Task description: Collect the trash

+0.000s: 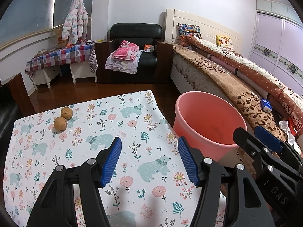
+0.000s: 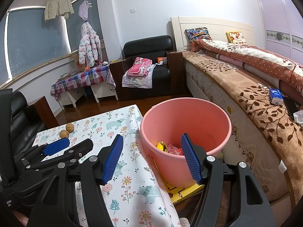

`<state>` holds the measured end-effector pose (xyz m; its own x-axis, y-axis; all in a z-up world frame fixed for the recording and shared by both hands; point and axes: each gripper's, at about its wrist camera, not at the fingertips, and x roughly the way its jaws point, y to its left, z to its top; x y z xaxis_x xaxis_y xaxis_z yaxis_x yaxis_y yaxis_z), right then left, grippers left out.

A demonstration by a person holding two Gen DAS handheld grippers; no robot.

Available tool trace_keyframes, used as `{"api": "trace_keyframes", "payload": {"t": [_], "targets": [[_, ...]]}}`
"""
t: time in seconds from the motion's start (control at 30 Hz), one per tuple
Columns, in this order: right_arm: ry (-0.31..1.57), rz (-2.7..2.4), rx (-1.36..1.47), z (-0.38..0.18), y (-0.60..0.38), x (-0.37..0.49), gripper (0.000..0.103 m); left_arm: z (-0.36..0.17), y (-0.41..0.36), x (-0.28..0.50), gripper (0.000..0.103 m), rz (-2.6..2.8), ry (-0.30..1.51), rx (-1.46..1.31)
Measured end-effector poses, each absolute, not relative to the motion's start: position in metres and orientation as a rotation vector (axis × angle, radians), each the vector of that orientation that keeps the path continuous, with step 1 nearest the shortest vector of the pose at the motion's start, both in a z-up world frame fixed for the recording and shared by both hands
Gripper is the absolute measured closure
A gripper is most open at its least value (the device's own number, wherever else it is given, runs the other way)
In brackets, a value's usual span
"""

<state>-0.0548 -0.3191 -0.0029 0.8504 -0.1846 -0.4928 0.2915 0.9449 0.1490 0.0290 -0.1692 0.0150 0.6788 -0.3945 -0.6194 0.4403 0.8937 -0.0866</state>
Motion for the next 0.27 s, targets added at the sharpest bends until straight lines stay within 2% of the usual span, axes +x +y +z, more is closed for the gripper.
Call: {"api": "trace_keyframes", "payload": {"t": [0.27], "targets": [[0.496,-0.252,0.222,-0.0025,-0.319,-0.0546,0.039,0.0153,-0.1664,0.03,0.042,-0.467,0.691,0.07]]}}
